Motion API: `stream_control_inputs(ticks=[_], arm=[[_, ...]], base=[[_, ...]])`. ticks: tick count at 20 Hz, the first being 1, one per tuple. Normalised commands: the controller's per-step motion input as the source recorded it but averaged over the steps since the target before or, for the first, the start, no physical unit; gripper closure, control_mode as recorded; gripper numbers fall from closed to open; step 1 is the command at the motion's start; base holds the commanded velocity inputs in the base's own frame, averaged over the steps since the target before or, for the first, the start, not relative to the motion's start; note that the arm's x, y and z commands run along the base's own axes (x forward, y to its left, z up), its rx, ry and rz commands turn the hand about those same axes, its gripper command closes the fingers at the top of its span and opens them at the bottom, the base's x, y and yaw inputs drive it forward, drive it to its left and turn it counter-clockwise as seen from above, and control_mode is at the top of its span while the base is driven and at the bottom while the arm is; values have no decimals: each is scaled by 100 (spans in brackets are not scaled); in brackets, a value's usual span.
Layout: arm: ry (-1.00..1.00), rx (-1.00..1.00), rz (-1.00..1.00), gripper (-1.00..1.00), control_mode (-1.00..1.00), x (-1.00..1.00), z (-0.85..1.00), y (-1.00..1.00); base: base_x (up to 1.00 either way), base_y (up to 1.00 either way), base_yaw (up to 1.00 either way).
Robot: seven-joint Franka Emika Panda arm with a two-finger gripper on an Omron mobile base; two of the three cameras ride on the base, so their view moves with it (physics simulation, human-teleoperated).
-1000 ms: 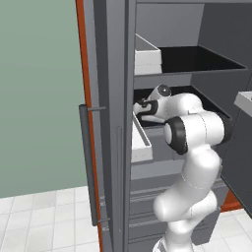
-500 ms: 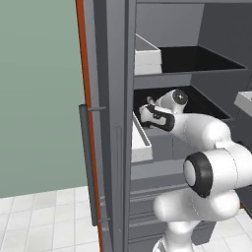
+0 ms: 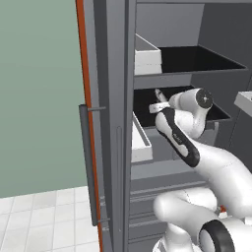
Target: Move the chicken breast and fish from the second highest shelf to the top shelf to make space. Then, place the pitcher from the counter on the cleared second highest shelf.
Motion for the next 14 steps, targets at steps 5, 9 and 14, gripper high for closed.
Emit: stream_control_inputs(ticks=[5,9,14], arm=[[0,-4,2,100,-100,-100,61,-9],[-1,-1,2,100,-100,-100,80,-13],[-11,0,1,100,-100,-84,81,-11]], base=[[0,0,0],[0,0,0],[0,0,0]])
